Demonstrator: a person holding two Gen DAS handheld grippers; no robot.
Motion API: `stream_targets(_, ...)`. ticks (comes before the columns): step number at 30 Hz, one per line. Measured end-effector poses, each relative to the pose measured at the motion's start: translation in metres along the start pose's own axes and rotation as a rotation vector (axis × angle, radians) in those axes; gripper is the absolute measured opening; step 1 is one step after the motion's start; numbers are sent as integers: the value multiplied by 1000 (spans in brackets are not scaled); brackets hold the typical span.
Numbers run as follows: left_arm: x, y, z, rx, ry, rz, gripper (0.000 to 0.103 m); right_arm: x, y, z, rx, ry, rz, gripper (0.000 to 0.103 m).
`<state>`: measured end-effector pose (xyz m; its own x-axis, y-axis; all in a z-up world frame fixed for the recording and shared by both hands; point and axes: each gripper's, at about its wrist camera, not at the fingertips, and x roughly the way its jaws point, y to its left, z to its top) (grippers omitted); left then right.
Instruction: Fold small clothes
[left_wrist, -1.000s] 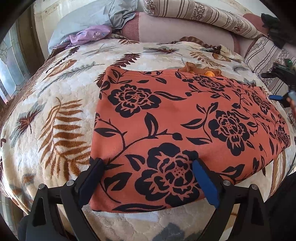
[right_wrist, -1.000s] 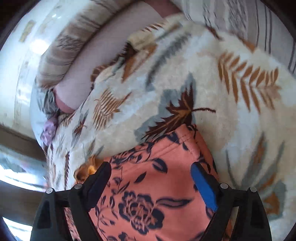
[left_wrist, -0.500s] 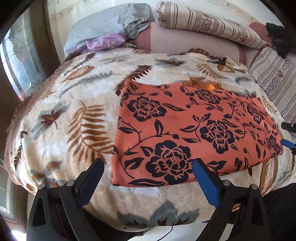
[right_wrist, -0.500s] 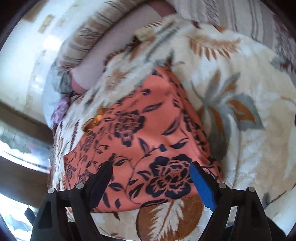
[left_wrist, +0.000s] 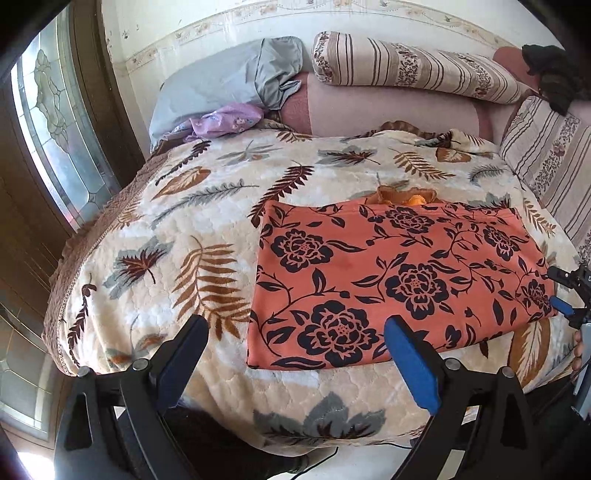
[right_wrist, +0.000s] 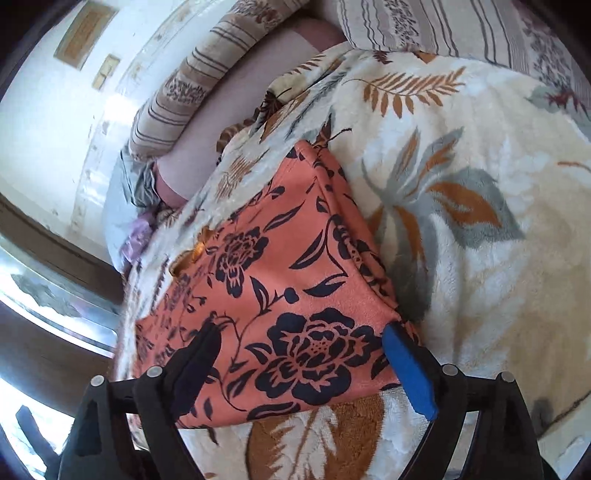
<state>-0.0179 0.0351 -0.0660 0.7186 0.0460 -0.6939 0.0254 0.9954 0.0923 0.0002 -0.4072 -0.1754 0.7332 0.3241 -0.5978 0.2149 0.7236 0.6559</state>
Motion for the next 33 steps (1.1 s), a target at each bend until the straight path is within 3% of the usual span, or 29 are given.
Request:
stream_targets(6,-10,-14,4,29,-10,10,96,-6,-7,2,50,-16,80,92)
stream_targets(21,-15,-39,4,90,-16,15,96,-8,-12,3,82,-19,125,92)
stream_targets(26,7,-42,1,88,16,1,96,-11,-4,1,41,19,85,92)
stream_targets(30,29,-50,2,97,39,-6,96,-33,2,-28,102,60,127,92)
stream_targets(33,49,-60,9,86,52,-35,96,-25,-13,-47,216,106,119,92)
